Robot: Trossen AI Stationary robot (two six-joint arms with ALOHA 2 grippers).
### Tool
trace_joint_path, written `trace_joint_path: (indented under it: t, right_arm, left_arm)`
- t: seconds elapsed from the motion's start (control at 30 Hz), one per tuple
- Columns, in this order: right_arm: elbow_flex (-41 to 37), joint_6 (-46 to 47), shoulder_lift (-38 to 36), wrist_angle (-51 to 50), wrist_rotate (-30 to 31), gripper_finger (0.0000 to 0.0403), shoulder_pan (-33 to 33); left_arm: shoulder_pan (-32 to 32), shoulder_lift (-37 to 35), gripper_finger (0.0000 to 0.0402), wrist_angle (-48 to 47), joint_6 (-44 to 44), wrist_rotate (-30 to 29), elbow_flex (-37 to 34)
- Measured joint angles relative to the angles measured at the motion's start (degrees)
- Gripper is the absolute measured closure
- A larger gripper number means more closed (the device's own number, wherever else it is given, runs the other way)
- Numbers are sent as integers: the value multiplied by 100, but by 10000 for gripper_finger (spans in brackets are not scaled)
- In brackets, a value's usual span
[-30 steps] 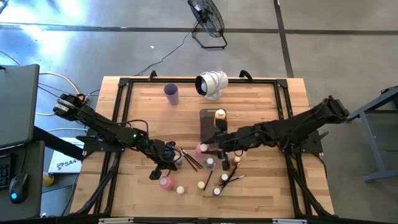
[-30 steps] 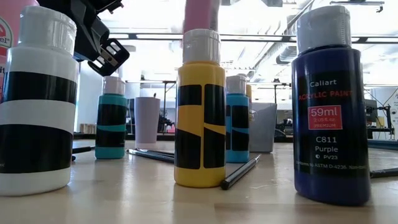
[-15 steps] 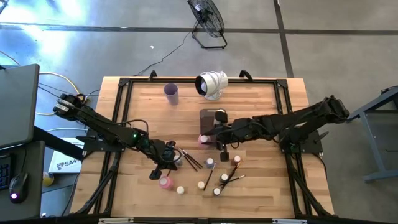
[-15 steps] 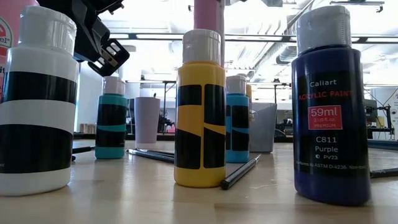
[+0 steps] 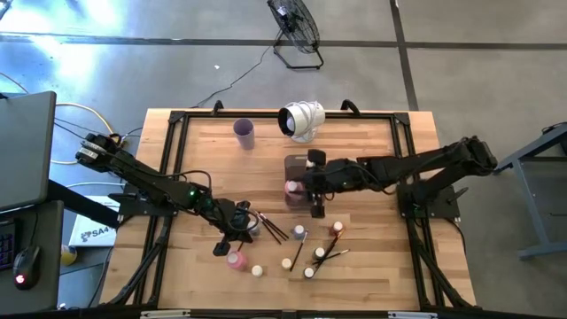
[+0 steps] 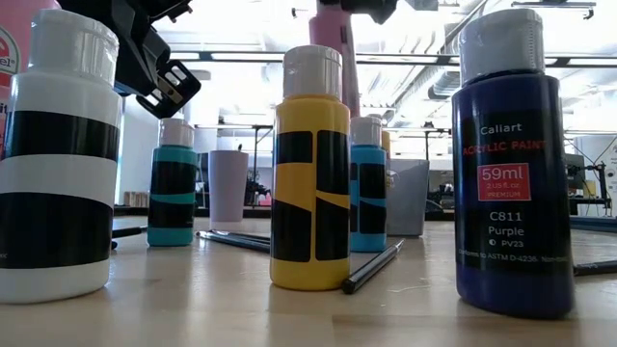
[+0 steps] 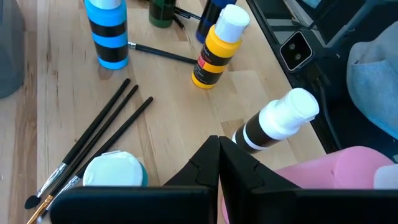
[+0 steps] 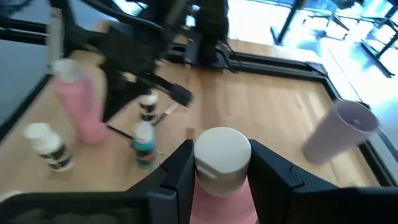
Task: Pick & Place Paint Supplies
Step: Put the top pink paint bottle into the black bin
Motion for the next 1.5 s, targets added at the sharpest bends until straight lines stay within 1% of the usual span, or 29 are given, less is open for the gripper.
trace_joint_path:
  t: [0.17, 0.27, 0.33, 0.47, 0.6, 0.67, 0.8, 0.97, 1.17, 1.5]
  right_arm:
    - [0, -3, -68, -170, -39, 291, -230]
    - [-84, -3, -203, -140, -268, 291, -313]
    - [-360, -6, -400, 141, -337, 291, -349]
    - [-1258, 137, -964, 891, -384, 291, -400]
    - [-2082, 153, -1474, 1675, -111, 291, -479]
    - [-2413, 177, -1632, 1990, -147, 291, -560]
    - [-2868, 444, -1673, 2291, -359, 290, -801]
    - [-3323, 741, -1549, 2772, -600, 290, -1022]
    - [-3683, 776, -1550, 3189, -536, 289, -1031]
    - [-3849, 918, -1543, 3225, -502, 289, -1029]
  left_arm:
    - [0, 0, 396, 0, -1, 0, 0]
    - [0, 0, 396, -2, -2, -2, 0]
    - [0, 0, 396, 0, -2, -6, 0]
    - [0, 0, 396, 4, -2, -23, 0]
    - [0, 0, 396, 17, -22, -33, 0]
    - [0, 0, 396, 24, -24, -86, 0]
    - [2, 0, 396, 32, -25, -156, 0]
    - [2, 0, 396, 46, -24, -175, 0]
    - [2, 0, 396, 44, -22, -173, 0]
    - [2, 0, 396, 42, -22, -262, 0]
